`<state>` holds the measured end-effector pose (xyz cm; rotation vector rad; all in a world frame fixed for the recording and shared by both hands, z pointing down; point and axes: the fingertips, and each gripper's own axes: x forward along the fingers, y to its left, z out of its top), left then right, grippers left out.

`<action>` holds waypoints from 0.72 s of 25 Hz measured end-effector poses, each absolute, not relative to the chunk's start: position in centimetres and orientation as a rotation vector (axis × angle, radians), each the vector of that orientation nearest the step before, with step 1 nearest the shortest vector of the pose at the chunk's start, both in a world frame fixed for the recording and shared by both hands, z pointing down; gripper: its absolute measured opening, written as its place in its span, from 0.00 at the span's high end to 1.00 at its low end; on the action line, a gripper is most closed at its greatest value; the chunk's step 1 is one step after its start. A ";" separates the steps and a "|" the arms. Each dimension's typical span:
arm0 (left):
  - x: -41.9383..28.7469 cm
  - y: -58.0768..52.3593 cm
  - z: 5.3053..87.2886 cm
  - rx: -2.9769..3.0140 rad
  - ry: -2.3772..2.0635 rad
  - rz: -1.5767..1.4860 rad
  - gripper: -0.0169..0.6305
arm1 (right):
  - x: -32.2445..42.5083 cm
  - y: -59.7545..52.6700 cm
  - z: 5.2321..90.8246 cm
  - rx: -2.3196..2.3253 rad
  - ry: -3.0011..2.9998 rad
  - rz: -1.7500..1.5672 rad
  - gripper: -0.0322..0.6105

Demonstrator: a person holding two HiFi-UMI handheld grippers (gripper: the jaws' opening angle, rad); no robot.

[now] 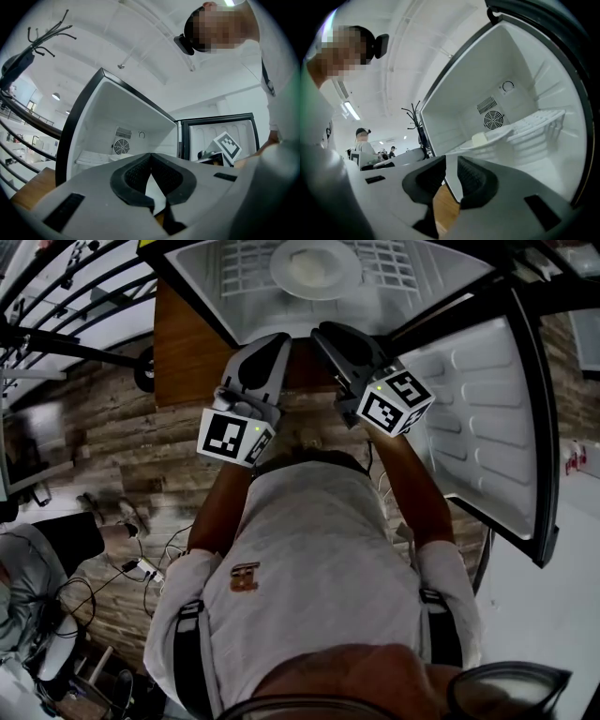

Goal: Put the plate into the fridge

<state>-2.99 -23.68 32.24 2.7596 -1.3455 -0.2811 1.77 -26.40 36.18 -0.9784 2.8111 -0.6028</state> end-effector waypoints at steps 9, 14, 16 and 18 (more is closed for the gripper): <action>-2.2 -22.9 31.1 2.788 -1.346 -0.272 0.95 | 1.7 -23.5 32.6 -0.998 2.881 -0.048 0.87; -2.2 -22.4 30.4 2.804 -1.356 -0.272 0.95 | 1.1 -21.7 31.1 -0.982 2.889 0.128 0.88; -2.1 -22.2 30.2 2.810 -1.356 -0.269 0.95 | 0.9 -21.3 30.2 -0.990 2.859 0.185 0.89; -2.1 -21.9 30.1 2.816 -1.355 -0.267 0.95 | 0.8 -21.0 29.3 -1.007 2.823 0.225 0.89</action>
